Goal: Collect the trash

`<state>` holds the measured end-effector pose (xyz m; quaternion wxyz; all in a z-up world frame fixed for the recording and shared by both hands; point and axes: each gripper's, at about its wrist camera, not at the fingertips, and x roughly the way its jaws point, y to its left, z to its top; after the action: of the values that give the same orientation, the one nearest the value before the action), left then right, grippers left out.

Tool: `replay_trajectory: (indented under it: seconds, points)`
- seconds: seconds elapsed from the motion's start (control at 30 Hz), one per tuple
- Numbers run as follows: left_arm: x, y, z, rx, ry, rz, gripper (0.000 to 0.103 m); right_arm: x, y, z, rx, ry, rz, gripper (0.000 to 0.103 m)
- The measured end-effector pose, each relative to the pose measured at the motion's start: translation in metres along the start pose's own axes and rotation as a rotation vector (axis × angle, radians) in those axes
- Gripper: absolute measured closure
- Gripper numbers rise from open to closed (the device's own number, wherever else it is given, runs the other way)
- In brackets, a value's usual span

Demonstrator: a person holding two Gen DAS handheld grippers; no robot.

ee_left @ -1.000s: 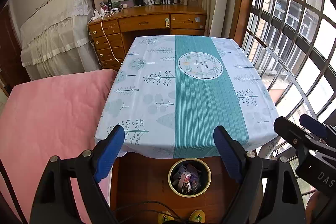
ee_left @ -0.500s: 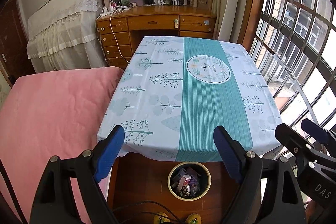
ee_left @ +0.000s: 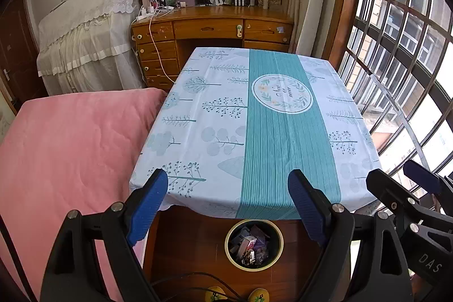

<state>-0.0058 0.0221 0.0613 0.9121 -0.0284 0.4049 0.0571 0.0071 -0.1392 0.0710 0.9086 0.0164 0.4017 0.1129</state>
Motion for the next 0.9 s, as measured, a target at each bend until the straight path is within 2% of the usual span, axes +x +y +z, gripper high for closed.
replay_trajectory:
  seconds: [0.9]
  points:
    - [0.006,-0.03,-0.001,0.009,0.001,-0.023,0.018,0.003,-0.022,0.003,0.004,0.001,-0.006,0.022]
